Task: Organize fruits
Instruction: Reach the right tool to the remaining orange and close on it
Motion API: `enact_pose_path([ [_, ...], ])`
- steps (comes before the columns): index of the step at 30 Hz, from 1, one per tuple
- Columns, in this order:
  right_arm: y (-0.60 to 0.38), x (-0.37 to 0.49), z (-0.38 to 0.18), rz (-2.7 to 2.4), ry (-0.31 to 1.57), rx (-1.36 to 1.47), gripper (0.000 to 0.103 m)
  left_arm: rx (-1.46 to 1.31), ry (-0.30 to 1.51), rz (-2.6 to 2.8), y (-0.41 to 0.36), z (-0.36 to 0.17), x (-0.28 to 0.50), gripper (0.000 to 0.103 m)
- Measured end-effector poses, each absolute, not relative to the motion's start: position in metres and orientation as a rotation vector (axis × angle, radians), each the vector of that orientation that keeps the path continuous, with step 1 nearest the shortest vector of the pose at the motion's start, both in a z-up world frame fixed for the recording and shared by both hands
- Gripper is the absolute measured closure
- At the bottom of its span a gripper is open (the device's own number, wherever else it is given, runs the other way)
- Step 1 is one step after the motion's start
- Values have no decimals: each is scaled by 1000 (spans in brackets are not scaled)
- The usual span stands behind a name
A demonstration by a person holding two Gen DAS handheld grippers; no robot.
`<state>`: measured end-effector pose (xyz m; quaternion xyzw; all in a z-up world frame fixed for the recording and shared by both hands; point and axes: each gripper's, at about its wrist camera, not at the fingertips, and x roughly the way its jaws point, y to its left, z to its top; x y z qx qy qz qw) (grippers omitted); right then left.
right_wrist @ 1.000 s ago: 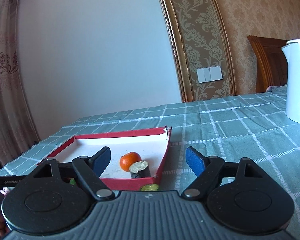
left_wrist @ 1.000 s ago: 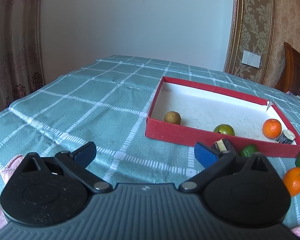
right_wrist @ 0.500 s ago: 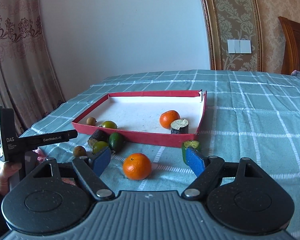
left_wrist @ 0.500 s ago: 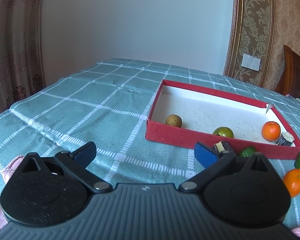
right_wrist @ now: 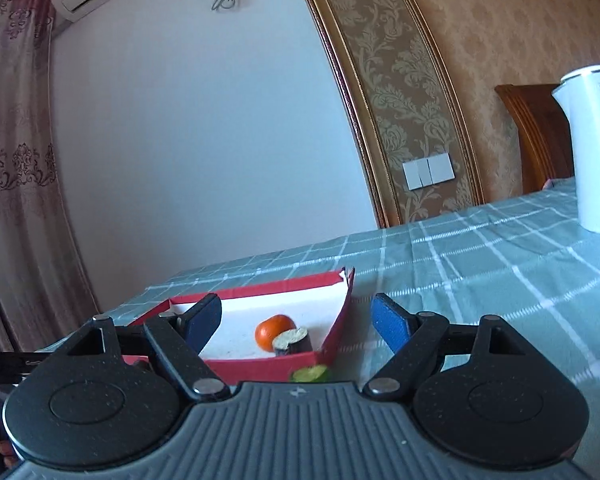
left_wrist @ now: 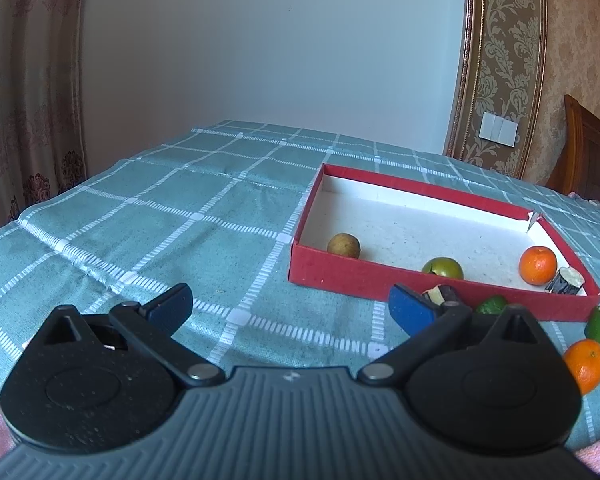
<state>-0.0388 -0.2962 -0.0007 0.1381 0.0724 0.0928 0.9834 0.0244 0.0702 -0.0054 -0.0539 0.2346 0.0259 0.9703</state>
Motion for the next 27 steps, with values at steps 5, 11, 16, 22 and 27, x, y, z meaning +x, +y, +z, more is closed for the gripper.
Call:
enact_pose_path([
  [5,-293,-16,5,198,258,239,21,-123,479,56,73,-6,25,0],
  [11,-248,-31,14,192,326,1,21,-130,474,56,74,-6,24,0],
  [16,-228,-36,10,247,382,-48,54,-128,471,59,74,-6,23,0],
  [22,-208,-40,2,305,419,-83,54,-128,472,52,73,-6,24,0],
  [27,-205,-30,-6,332,479,-62,54,-134,472,50,74,-6,24,0],
])
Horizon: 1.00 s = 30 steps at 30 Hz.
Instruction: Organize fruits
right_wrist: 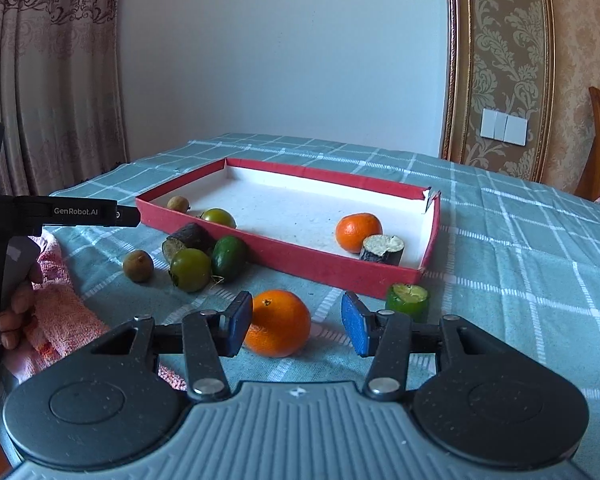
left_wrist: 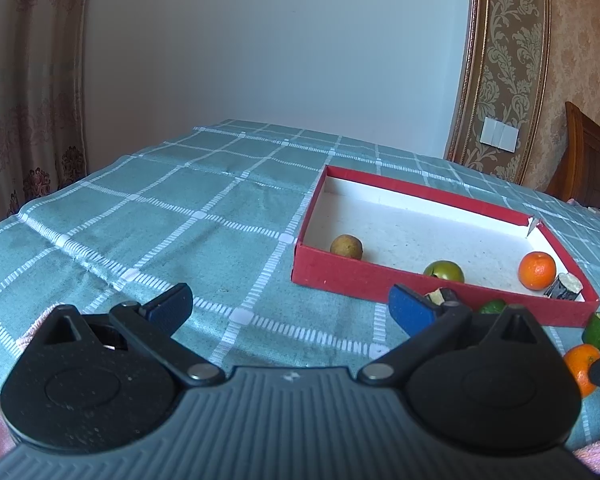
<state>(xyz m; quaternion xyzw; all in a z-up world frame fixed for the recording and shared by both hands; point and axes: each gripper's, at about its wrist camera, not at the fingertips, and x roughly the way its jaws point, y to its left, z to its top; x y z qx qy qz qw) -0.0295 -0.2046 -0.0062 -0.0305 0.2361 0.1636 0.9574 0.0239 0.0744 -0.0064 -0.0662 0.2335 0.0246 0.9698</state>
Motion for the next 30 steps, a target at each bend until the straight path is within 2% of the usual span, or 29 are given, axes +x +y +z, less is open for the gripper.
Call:
enact_pose_path([
  [18,-190,-15,-16,348,557,-114,54,-121,482,43,72,-7,26,0],
  [21,-188,-15,-16,351,557,-120,60,-125,481,43,72,-7,26,0],
  [30,-189,-16,-15,342,555,-109,61,-131,476,48,74,-6,25,0],
])
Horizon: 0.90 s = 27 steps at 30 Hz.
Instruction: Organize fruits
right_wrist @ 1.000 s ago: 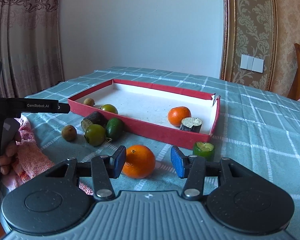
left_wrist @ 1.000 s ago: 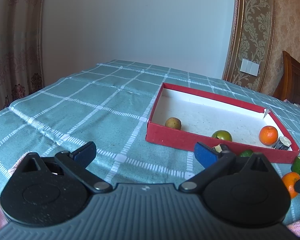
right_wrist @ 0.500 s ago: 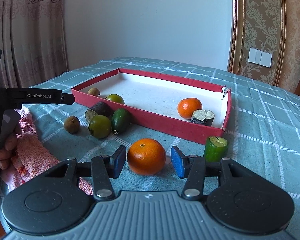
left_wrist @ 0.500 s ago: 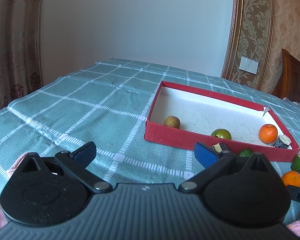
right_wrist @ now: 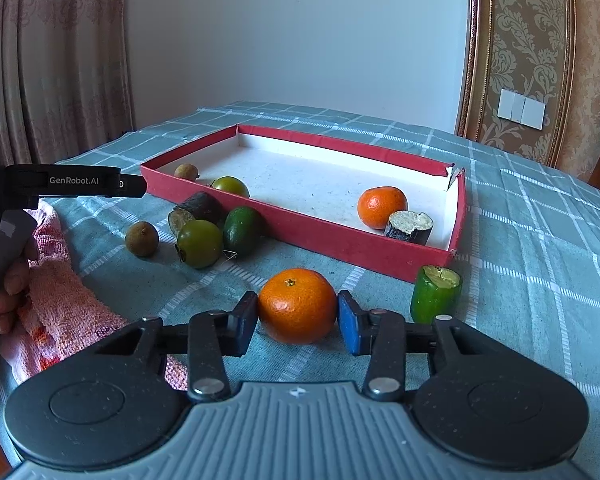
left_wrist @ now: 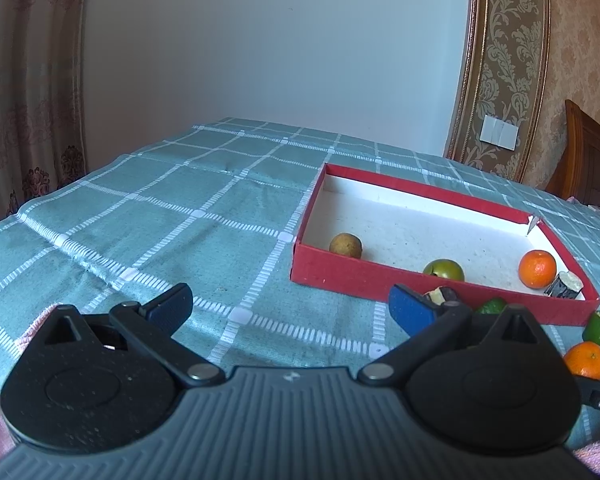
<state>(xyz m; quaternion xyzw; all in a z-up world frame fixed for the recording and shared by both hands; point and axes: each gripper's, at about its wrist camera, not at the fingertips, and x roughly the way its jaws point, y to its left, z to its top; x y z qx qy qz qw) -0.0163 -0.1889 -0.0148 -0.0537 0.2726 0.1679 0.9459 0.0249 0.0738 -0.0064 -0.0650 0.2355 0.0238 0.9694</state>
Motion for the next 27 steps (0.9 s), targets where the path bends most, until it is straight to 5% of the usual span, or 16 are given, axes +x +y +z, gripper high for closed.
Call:
enact_pose_path([
  [19,-202,1,68,302,336,-35,61,-152,464,41,77,-6,23,0],
  [27,-201,50,46,271,428,21,61,-156,467,33,77,-6,23,0],
])
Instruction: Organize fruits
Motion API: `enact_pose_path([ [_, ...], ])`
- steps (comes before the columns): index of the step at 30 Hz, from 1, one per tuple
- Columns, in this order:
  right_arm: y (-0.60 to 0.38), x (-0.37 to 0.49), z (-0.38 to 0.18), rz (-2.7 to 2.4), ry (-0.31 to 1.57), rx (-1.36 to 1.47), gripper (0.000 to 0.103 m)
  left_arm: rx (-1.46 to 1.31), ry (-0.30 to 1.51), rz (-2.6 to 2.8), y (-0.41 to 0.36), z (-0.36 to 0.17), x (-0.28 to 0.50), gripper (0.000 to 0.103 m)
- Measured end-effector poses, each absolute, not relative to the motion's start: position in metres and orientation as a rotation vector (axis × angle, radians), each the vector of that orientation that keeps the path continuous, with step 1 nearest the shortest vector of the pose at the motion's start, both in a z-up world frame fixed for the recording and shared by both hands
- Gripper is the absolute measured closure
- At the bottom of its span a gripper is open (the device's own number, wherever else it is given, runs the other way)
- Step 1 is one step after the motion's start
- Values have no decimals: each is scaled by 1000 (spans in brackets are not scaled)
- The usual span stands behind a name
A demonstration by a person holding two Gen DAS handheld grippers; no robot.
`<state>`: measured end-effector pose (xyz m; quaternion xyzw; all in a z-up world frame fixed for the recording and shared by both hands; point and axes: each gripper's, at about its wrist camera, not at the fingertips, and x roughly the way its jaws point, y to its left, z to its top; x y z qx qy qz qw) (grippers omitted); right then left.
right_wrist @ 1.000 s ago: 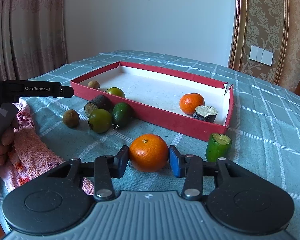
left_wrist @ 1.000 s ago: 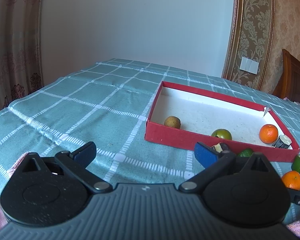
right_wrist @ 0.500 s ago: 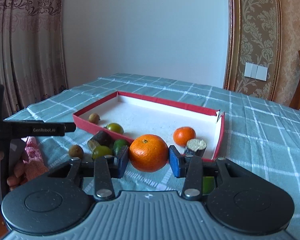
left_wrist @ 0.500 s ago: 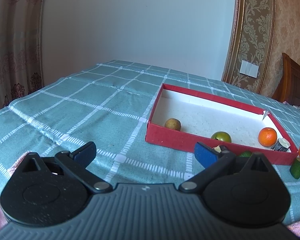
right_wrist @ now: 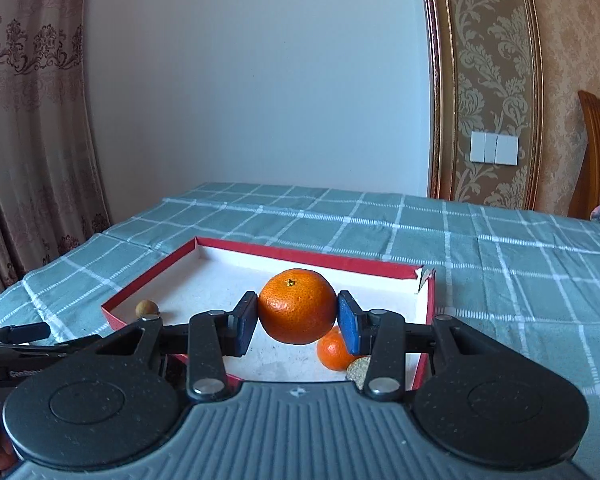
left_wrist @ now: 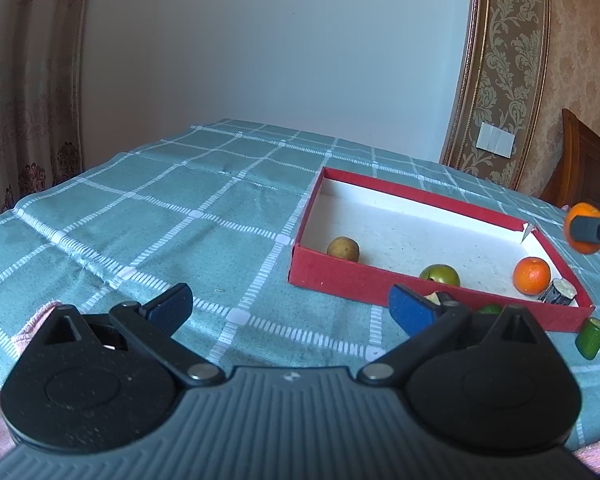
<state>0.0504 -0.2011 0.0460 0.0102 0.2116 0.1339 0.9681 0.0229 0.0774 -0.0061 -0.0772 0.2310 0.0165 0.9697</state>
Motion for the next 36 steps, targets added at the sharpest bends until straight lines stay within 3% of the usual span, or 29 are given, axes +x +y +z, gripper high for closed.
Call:
enact_pose_path([
  [8,-199,78,7,235,516,29,61,-154,470,25,77,-6,24,0],
  [27,-195,78,-2,200,481,-31,59,-149,483,35,76,-7,27,0],
  [29,-196,80,-2,199,482,-29,55,-148,483,36,76,-7,27,0],
  [31,-198,83,-1,195,492,-21,42,-147,484,37,76,-7,27,0],
  [36,-210,65,11,202,443,37,41,-148,487,32,76,-7,27,0],
])
